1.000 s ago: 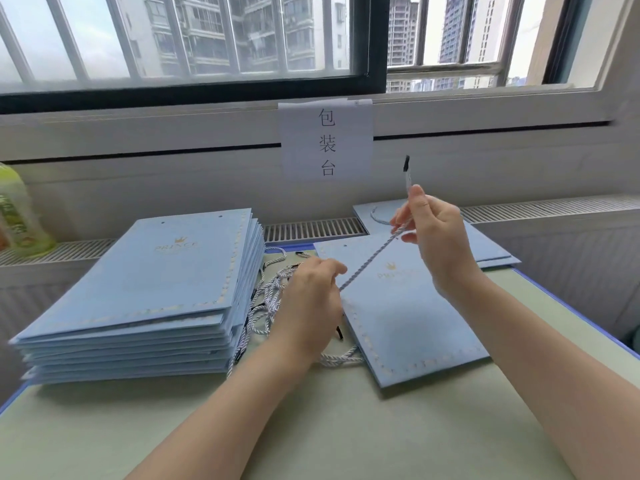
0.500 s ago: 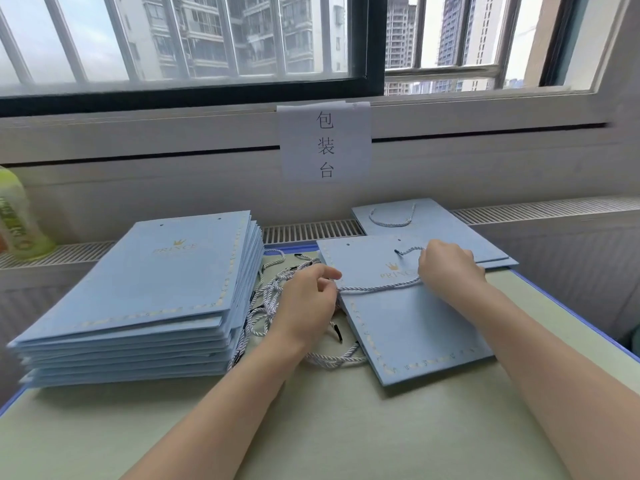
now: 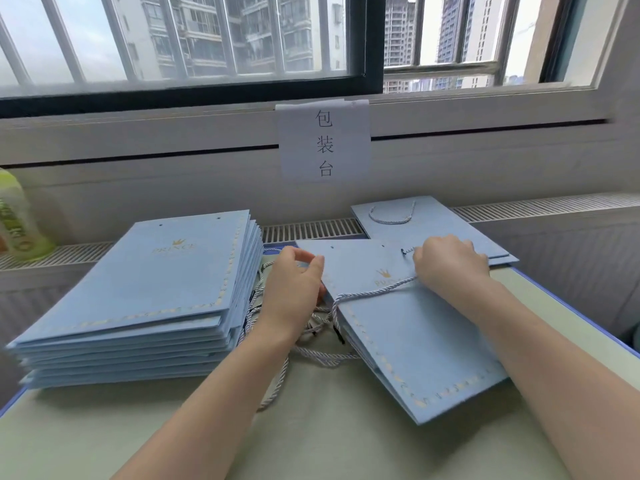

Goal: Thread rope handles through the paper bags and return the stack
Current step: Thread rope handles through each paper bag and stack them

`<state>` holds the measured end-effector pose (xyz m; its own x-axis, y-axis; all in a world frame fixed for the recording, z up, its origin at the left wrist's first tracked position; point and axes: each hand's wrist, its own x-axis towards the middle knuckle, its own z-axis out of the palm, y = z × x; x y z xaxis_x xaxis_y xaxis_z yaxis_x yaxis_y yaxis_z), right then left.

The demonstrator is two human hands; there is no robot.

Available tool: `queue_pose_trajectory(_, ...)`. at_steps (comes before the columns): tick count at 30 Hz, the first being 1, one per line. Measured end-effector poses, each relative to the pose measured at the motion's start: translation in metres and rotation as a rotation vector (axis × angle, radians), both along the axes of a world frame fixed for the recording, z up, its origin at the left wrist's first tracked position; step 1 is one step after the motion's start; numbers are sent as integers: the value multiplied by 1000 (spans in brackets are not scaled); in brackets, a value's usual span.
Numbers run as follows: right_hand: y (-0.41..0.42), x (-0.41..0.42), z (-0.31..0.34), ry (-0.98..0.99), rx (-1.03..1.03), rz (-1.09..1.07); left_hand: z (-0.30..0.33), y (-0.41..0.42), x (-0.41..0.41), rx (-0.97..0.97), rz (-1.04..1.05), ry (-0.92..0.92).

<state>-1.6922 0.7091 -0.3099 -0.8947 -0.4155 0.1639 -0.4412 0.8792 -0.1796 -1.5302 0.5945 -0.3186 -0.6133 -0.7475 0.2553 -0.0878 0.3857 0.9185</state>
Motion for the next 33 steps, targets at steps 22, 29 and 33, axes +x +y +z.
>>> queue_pose_trajectory(22,-1,-3,9,-702,-1201,58,-15,-1,0,-594,-74,-114)
queue_pose_trajectory(29,-6,-5,-1,-565,-962,97,-15,-4,3,-649,106,-469)
queue_pose_trajectory(33,-2,-9,7,-427,-1025,114,-18,-3,1,-513,53,-522)
